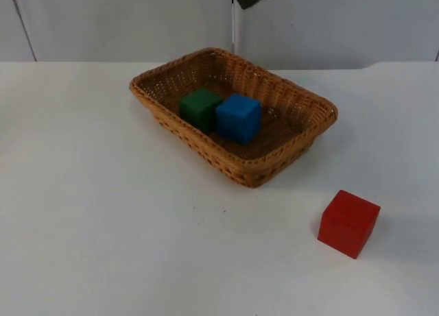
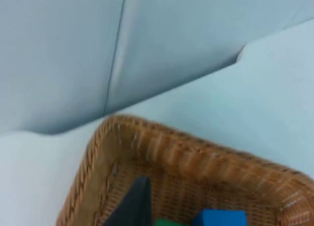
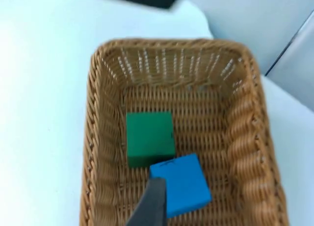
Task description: Pick up one cube with each hand and place exactly two cubes into the same basket, leaving the remaining cube outside.
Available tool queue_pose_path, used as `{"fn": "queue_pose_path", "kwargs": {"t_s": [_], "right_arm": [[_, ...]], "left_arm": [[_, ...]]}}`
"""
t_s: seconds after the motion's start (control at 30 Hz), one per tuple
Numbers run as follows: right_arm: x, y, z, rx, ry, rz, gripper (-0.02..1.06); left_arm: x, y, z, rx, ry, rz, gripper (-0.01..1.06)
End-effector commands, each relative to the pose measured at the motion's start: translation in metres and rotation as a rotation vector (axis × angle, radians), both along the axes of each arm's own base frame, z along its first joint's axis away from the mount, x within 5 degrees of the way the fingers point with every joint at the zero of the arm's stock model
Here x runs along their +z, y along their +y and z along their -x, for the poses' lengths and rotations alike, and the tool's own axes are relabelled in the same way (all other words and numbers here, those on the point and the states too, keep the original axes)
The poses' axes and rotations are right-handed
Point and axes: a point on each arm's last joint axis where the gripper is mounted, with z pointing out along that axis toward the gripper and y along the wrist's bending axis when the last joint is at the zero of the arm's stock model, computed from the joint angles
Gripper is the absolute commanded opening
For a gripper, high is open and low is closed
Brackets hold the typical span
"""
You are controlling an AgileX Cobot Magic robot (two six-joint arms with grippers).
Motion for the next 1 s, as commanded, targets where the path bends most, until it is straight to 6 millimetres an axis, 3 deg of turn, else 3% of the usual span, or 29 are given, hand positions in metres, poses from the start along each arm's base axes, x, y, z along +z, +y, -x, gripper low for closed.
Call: {"fn": "queue_pose_path", "kwargs": {"t_s": [0.0,0.1,0.47,0.8,0.97], "right_arm": [[0.014,-0.006,0.004,-0.005,-0.011,-0.007,0.81],[0.033,-0.010,0.015,-0.004,-0.008,-0.040,0.81],[0.059,-0.018,0.037,0.008,0.050,-0.080,0.81],[0.075,-0.024,0.051,0.015,0.050,-0.093,0.81],[0.065,-0.027,0.057,0.011,0.079,-0.098,0.81]], "left_arm": [[0.020,0.002,0.010,-0.012,-0.027,-0.011,1.05],[0.043,0.004,0.024,-0.008,-0.052,-0.008,1.05],[0.075,0.006,0.053,-0.048,-0.029,-0.003,1.05],[0.078,0.005,0.064,-0.085,0.038,0.004,1.05],[0.073,0.004,0.069,-0.115,0.089,-0.005,1.05]]}}
